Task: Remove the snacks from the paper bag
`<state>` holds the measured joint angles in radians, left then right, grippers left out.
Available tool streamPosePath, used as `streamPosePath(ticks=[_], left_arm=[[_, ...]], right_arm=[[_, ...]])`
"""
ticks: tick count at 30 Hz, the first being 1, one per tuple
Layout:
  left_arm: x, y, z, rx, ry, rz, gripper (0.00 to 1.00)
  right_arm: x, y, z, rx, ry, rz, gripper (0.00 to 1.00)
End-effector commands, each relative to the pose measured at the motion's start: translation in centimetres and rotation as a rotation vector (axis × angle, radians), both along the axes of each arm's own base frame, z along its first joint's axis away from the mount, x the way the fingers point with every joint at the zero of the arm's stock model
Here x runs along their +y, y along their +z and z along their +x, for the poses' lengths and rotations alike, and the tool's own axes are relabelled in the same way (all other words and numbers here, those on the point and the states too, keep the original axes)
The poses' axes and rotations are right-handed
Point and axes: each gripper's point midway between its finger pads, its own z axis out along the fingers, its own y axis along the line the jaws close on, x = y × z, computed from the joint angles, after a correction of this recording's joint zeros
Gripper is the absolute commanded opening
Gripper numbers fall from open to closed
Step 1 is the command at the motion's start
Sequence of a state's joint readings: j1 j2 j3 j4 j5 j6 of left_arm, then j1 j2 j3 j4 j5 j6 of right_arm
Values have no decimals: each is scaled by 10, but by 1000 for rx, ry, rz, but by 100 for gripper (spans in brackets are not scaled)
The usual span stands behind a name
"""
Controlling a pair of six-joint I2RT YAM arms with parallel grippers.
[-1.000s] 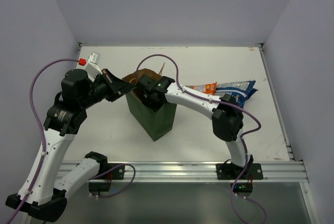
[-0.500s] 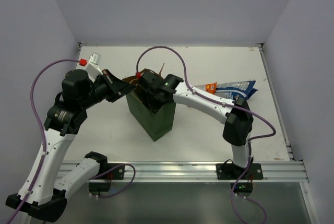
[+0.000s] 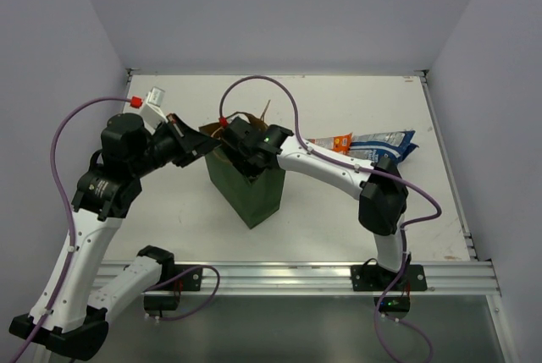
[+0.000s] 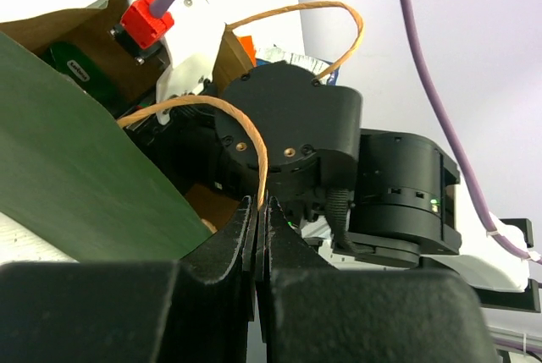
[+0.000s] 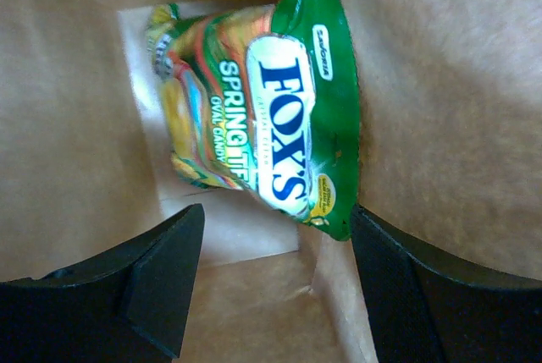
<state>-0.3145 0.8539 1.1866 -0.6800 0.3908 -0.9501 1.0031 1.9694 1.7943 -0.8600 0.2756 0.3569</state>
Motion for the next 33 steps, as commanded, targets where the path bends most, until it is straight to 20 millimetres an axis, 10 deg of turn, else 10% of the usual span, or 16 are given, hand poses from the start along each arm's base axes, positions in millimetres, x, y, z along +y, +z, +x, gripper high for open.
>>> streamPosePath(ticks=[1,33], left_arm=[[-2,-2,-5,5,-30,1,0],[-2,-8,-13,27,-27,-33,0]], right_arm=[[-3,17,6,-76,-24,32,72],[6,-17,36,-99,-38,-11,71]])
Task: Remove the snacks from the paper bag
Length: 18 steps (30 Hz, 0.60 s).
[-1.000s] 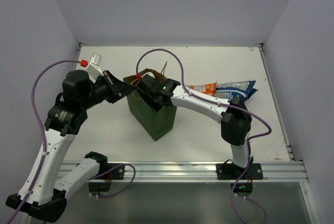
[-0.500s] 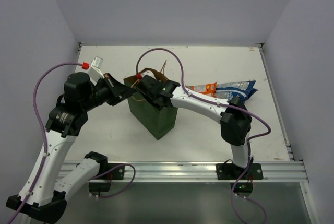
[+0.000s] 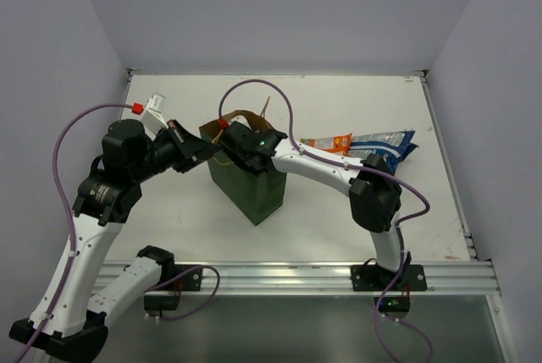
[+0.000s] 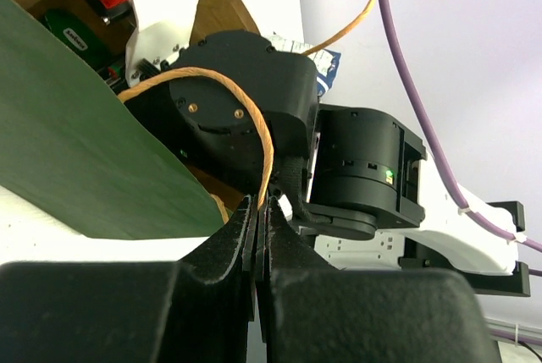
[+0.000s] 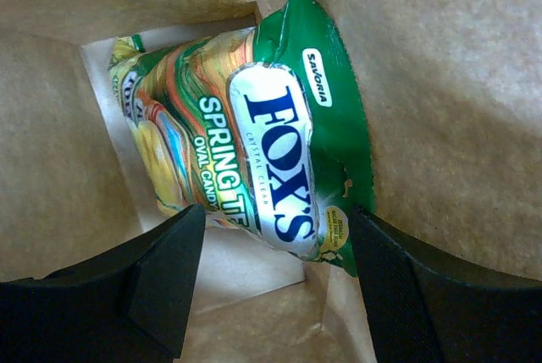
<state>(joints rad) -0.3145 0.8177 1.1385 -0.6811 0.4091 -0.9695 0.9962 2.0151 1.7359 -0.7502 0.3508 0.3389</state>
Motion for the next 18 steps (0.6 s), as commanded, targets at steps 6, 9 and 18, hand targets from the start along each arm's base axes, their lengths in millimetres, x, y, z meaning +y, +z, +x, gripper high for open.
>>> streamPosePath(ticks=[6,9,18], left_arm=[[-1,8,-1,-14,-13,-16,0],[-2,10,-1,-19,-14,-16,0],[-2,8,0,-15,-12,-16,0]], right_arm=[[10,-2,16,-6,21,14,71],[11,-6,16,5,29,6,70],[14,-20,12,56,41,7,69]])
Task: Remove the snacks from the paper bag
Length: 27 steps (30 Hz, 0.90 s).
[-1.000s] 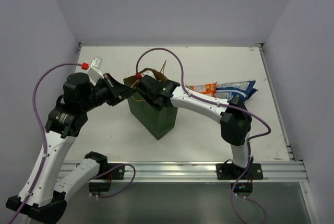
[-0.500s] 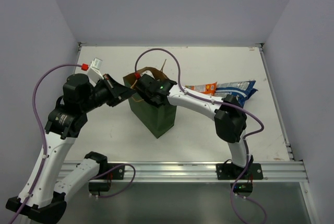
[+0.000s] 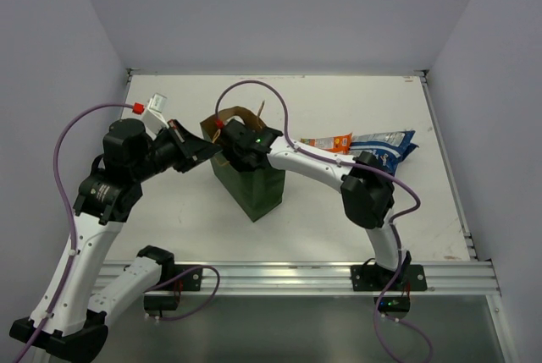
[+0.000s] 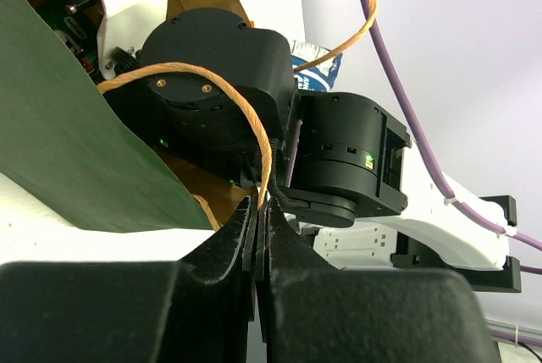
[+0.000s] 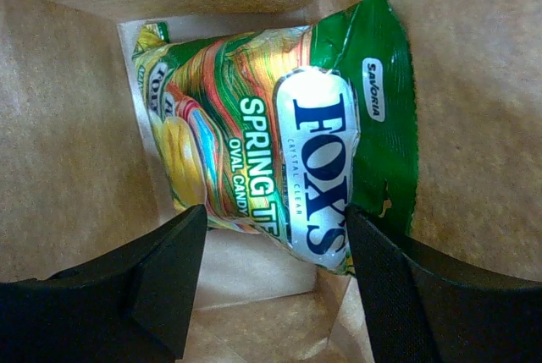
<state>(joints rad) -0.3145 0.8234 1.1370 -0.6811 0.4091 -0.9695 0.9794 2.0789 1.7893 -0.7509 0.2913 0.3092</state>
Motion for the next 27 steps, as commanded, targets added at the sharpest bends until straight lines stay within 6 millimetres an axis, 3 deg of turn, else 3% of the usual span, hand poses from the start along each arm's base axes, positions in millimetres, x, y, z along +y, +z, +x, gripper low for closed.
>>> streamPosePath(ticks=[1,8,27], left_arm=[[-1,11,-1,-24,-11,-20,0],[-2,9,-1,-20,-14,-19,0],[-2,9,-1,-16,-19,-19,0]], right_arm=[[3,-12,5,25,6,-2,69],[1,-21,6,46,1,-9,68],[-2,-36,3,70,9,-33,50]])
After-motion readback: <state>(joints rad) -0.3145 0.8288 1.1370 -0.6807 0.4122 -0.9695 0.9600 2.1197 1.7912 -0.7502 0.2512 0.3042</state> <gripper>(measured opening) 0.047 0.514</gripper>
